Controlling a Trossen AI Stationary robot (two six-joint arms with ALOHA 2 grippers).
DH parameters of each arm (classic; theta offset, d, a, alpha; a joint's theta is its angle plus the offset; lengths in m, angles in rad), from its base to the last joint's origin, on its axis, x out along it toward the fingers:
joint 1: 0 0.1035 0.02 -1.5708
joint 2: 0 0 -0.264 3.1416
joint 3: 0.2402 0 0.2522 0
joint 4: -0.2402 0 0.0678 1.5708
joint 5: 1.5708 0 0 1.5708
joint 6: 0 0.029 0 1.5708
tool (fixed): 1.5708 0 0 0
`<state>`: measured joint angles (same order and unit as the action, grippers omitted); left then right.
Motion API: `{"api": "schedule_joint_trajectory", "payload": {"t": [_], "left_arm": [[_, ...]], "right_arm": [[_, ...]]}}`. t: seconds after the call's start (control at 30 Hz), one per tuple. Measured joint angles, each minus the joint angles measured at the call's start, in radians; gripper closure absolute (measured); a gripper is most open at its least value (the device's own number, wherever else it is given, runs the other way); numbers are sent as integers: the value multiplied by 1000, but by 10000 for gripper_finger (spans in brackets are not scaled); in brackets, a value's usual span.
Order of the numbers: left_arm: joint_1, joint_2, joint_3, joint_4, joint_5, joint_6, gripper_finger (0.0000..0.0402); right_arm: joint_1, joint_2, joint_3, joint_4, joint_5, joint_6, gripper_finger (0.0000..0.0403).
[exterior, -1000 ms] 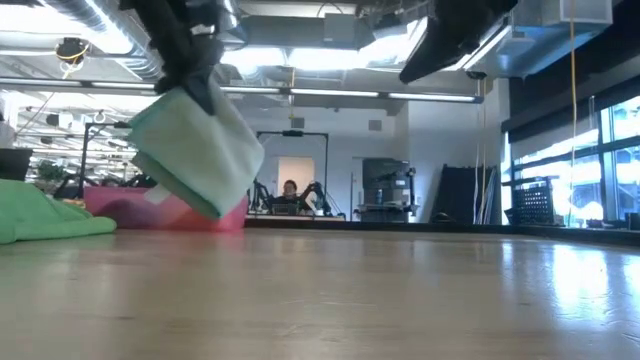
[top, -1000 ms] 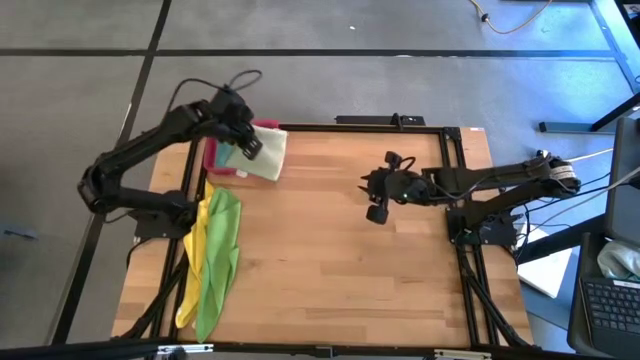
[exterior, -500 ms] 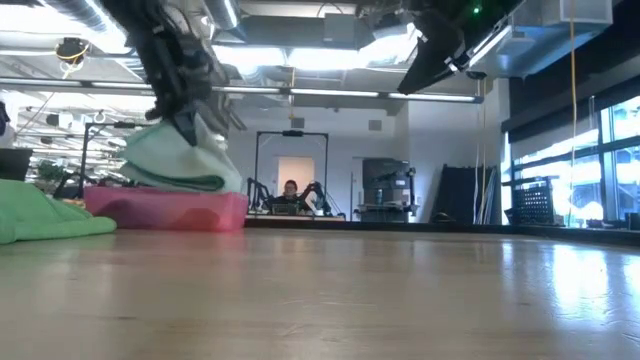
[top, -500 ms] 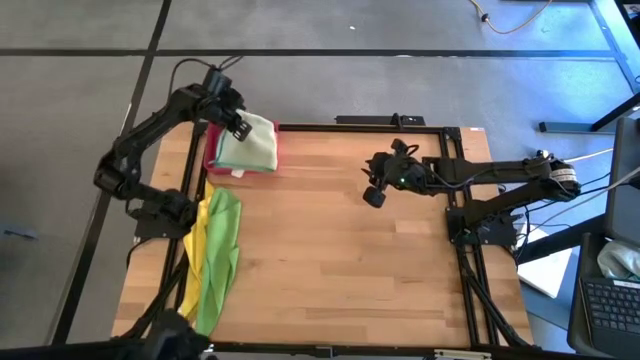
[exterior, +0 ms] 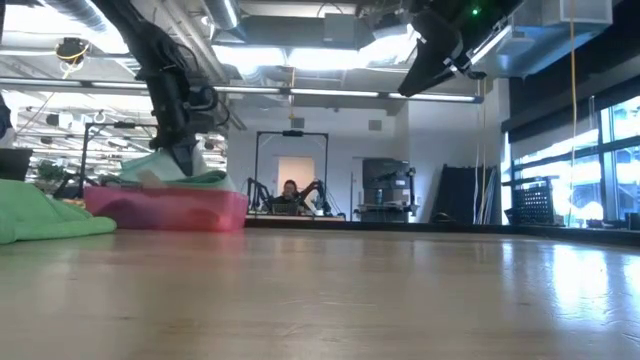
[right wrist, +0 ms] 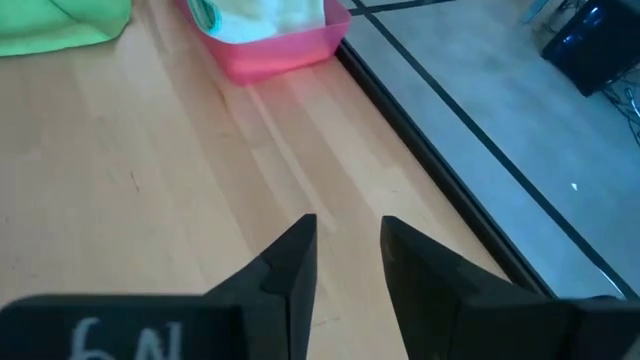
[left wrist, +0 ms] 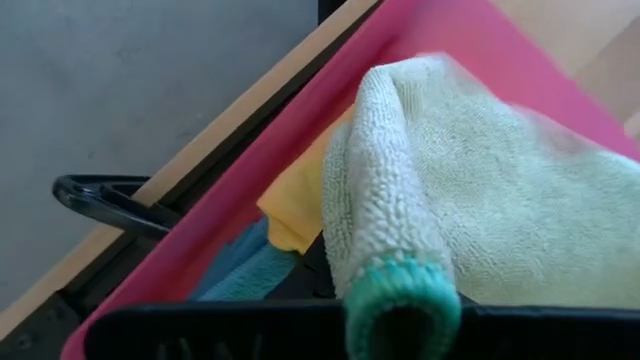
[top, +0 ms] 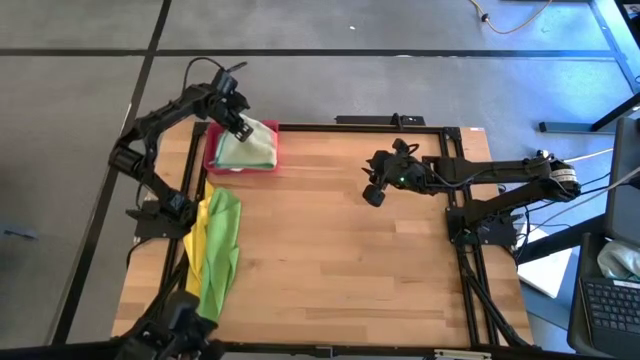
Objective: Fold microfiber towels
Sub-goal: Stack the folded light green microfiber towel on top of the folded yellow microfiber towel in the pink bin, then fold the green microfiber towel
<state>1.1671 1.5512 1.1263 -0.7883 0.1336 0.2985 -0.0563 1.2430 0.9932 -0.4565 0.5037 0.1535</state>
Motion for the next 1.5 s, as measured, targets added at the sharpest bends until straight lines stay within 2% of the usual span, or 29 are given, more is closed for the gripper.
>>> {"api": "schedule_joint_trajectory", "payload": {"t": [0.43, 0.57, 0.7, 0.9, 1.03, 1.5], "left_arm": [[39, 19, -7, -4, -43, 71, 401], [39, 19, -7, -3, -45, 45, 382], [39, 19, -7, 0, -96, 40, 350], [32, 19, -7, 13, -144, -33, 300], [13, 17, -7, 8, -181, -79, 281], [-49, -139, -7, -60, -274, -243, 281]], "right_arm": [[0, 0, 0, -1, 0, 15, 287], [0, 0, 0, -1, 0, 49, 287], [0, 0, 0, -1, 0, 54, 287], [0, 0, 0, -1, 0, 55, 287], [0, 0, 0, -1, 0, 55, 287], [1, 0, 0, -1, 0, 55, 287]]}}
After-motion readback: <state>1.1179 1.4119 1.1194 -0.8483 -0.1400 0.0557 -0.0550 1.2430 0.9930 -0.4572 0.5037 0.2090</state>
